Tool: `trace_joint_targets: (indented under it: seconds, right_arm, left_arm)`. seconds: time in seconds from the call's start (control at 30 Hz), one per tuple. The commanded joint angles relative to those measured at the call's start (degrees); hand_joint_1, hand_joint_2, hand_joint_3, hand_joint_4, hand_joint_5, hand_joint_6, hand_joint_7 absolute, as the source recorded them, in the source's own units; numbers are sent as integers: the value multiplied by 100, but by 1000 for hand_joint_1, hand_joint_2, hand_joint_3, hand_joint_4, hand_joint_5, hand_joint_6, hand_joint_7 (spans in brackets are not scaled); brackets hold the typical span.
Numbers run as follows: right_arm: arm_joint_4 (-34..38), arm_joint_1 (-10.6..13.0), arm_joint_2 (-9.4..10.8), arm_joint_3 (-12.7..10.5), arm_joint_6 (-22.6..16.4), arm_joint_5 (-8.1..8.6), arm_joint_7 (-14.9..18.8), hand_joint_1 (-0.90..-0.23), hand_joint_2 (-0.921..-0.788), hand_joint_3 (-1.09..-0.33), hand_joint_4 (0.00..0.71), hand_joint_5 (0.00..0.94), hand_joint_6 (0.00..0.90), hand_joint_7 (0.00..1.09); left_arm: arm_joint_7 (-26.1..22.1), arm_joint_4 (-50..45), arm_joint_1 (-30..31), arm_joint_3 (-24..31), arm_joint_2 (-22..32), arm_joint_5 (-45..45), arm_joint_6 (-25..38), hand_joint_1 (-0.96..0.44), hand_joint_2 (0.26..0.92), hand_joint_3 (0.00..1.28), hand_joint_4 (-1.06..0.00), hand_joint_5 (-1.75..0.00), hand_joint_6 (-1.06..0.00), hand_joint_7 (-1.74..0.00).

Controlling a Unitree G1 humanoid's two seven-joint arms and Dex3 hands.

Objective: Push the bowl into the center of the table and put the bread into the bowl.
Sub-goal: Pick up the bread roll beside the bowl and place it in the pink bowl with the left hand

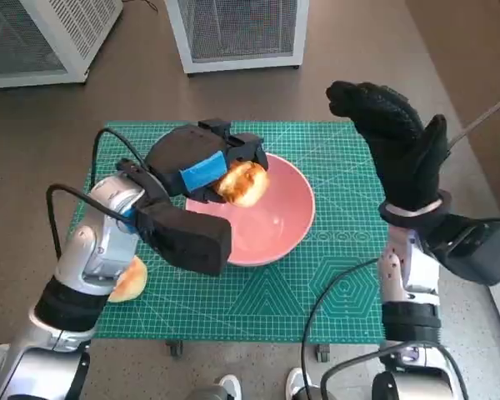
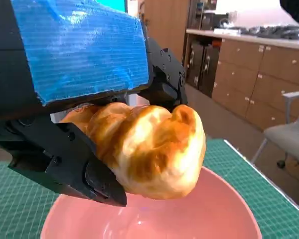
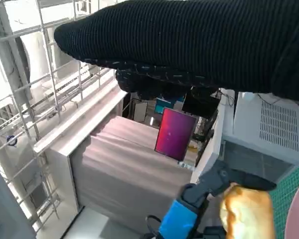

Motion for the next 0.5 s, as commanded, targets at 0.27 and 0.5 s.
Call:
trace_joint_targets:
  seconds: [0.27, 0.5]
  right_arm:
    - [37, 143, -22, 4, 2, -108, -129, -668, -921, -687, 222, 1, 198, 288]
    - [50, 137, -9, 2, -7, -100, -127, -671, -921, -687, 222, 0, 197, 291]
  left_arm:
    - [-587, -281, -9, 127, -97, -227, 695, 24, 816, 33, -305, -114, -381, -144]
    - [-887, -567, 3, 146, -80, -316, 1136, -29, 795, 9, -175, -10, -315, -32]
